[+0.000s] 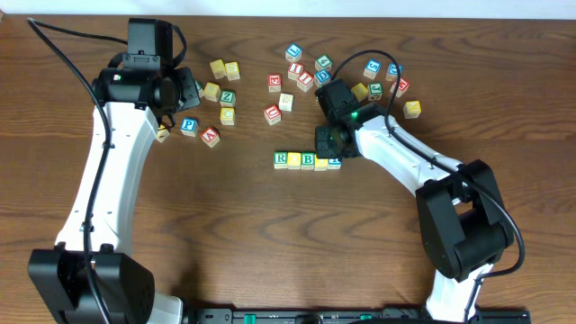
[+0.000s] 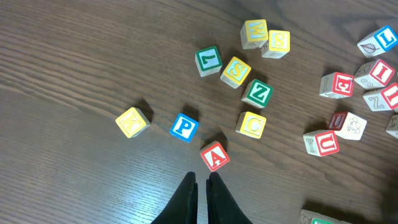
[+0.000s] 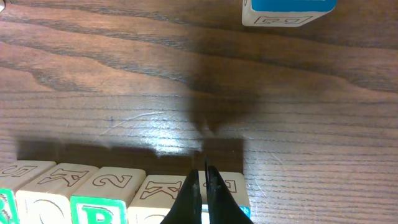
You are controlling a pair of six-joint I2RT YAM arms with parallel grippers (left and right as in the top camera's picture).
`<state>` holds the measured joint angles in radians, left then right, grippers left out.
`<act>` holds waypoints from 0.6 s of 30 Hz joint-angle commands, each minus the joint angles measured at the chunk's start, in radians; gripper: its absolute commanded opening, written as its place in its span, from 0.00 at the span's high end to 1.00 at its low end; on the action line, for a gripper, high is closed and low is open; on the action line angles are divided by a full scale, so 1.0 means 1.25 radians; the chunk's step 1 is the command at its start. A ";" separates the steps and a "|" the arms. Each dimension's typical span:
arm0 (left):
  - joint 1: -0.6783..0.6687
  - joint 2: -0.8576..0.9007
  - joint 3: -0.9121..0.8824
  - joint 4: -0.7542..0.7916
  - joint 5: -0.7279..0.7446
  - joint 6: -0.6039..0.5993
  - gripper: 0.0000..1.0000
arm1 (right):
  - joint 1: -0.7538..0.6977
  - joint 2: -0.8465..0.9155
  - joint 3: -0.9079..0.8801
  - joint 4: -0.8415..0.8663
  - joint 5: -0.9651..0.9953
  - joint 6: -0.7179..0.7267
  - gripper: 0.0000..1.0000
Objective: Spell out ROBOT
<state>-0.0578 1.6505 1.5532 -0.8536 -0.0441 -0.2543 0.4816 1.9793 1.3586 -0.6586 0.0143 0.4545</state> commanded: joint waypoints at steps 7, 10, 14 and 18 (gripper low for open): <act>0.000 -0.006 0.010 -0.001 -0.008 0.005 0.92 | -0.011 0.002 0.008 -0.007 -0.005 -0.012 0.99; 0.000 -0.006 0.010 -0.001 -0.008 0.005 0.92 | -0.011 0.002 0.008 -0.010 -0.005 -0.011 0.99; 0.000 -0.006 0.010 -0.001 -0.008 0.005 0.92 | -0.011 0.002 0.008 -0.011 -0.005 -0.012 0.99; 0.000 -0.006 0.010 -0.001 -0.008 0.005 0.92 | -0.011 0.002 0.008 -0.011 -0.005 -0.012 0.99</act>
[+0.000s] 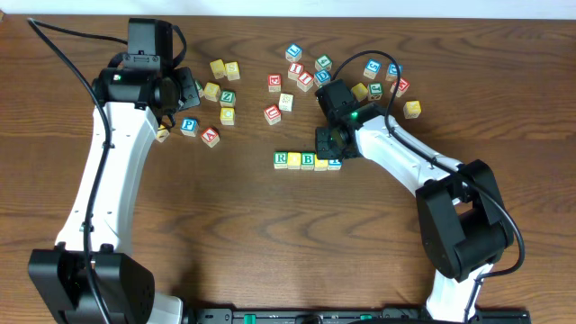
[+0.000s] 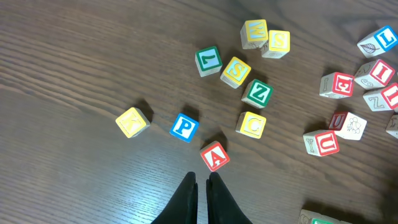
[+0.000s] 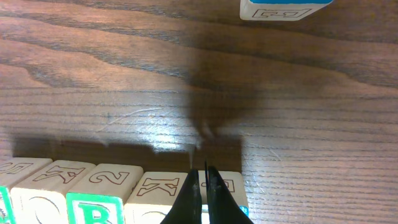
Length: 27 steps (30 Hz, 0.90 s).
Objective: Spell out ROBOT
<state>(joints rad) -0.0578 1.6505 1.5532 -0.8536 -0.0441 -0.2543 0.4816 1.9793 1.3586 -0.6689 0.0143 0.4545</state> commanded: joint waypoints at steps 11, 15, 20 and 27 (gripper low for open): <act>0.016 -0.022 0.011 0.020 -0.008 0.027 0.92 | -0.046 -0.092 0.059 -0.006 0.053 -0.052 0.92; 0.029 -0.050 0.011 0.019 -0.014 0.050 0.88 | -0.084 -0.180 0.066 -0.020 0.052 -0.054 0.91; 0.043 -0.102 0.011 -0.005 -0.076 0.072 0.60 | -0.149 -0.307 0.066 -0.089 0.052 -0.070 0.81; 0.044 -0.113 0.006 -0.026 -0.079 0.071 0.04 | -0.273 -0.503 0.066 -0.223 0.093 -0.102 0.01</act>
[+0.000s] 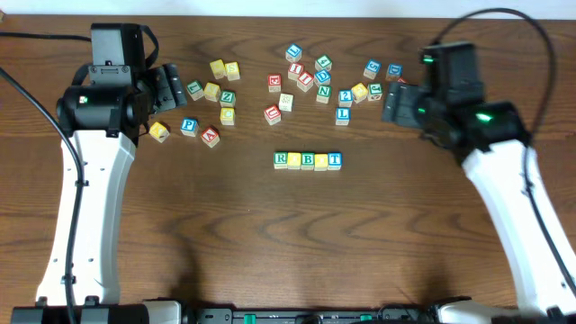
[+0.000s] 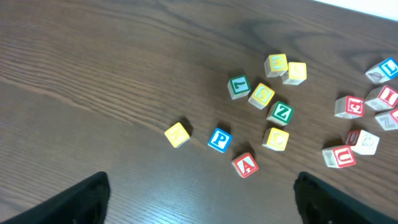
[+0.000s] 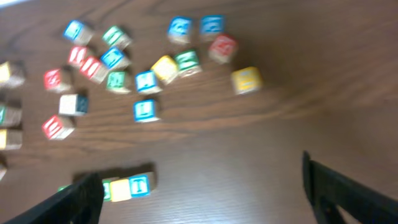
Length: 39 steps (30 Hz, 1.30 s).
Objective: Spell out ROBOT
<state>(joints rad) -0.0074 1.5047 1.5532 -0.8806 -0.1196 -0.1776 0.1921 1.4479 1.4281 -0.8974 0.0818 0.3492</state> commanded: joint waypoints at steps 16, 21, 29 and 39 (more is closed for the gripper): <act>0.003 0.004 0.006 -0.004 -0.019 0.010 0.04 | -0.074 -0.190 0.010 -0.198 0.052 -0.017 0.01; 0.004 0.004 0.006 -0.004 -0.019 0.010 0.04 | -0.074 -0.189 0.010 -0.229 0.057 -0.017 0.01; 0.004 0.004 0.006 -0.004 -0.019 0.010 0.04 | -0.075 -0.371 -0.224 0.085 -0.015 -0.193 0.01; 0.004 0.004 0.006 -0.004 -0.019 0.010 0.04 | -0.122 -0.838 -0.834 0.624 -0.099 -0.236 0.01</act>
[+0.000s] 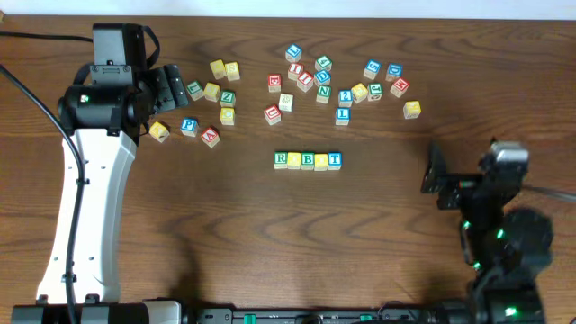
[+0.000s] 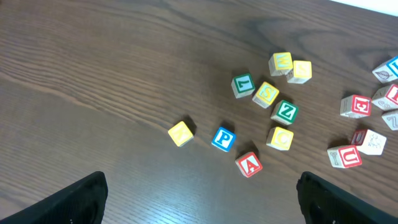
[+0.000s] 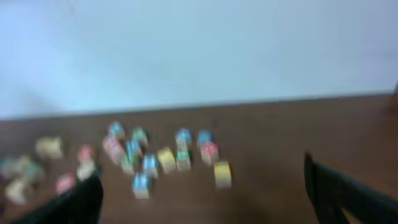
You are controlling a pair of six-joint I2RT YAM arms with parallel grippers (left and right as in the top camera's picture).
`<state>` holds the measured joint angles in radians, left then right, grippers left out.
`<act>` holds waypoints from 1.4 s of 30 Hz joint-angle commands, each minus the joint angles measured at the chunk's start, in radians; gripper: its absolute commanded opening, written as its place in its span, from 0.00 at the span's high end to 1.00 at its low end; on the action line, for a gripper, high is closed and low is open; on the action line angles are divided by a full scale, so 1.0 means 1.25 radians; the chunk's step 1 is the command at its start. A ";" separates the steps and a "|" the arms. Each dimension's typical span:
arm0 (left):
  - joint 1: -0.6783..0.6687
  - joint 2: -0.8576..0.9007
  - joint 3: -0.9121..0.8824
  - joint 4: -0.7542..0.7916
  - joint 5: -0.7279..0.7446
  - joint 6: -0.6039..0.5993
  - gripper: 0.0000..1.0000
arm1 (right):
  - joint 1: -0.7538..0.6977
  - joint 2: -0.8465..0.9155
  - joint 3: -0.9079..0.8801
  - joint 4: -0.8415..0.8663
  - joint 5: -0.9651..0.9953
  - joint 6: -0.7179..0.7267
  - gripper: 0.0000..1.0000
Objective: Spell out ROBOT
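Note:
A row of five blocks (image 1: 308, 160) stands mid-table: green R, a yellow block, green B, a yellow block, blue T. My left gripper (image 1: 171, 85) hangs high over the left cluster, its jaws wide open and empty (image 2: 200, 202); the red A block (image 2: 249, 164) and blue P block (image 2: 222, 139) lie below it. My right gripper (image 1: 435, 173) is drawn back at the lower right, open and empty (image 3: 205, 199). Its view is blurred and takes in the far loose blocks (image 3: 161, 158) and a pale wall.
Loose letter blocks lie scattered along the far half: a left cluster (image 1: 216, 90), a middle cluster (image 1: 301, 76) and a right cluster (image 1: 382, 81). A lone yellow block (image 1: 412, 109) sits far right. The right arm's base (image 1: 504, 261) fills the lower right corner.
The right arm has gone from above the table's upper right to the lower right near its base, gripper still open. The left arm and the row stand as before.
First my right gripper was shut, low against the T block at the row's right end, and my left was shut above the A block. Then both were open and raised away, the five-block row left standing. Now the right arm is drawn back.

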<state>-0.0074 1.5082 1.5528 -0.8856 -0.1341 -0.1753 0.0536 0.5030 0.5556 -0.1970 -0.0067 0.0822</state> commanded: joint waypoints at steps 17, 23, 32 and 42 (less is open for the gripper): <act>0.004 0.001 0.006 0.000 -0.007 0.008 0.04 | 0.000 -0.399 -0.440 0.100 -0.048 -0.019 0.01; 0.004 0.001 0.006 0.000 -0.007 0.008 0.04 | 0.000 -0.398 -0.440 0.101 -0.048 -0.020 0.01; 0.004 0.001 0.006 0.000 -0.007 0.008 0.04 | 0.000 -0.398 -0.440 0.101 -0.048 -0.020 0.01; 0.004 -0.002 0.006 -0.025 -0.008 0.008 0.04 | 0.000 -0.398 -0.440 0.101 -0.048 -0.020 0.01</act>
<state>-0.0074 1.5082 1.5528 -0.8875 -0.1341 -0.1753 0.0490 0.0120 0.0067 -0.0669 -0.0570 0.0635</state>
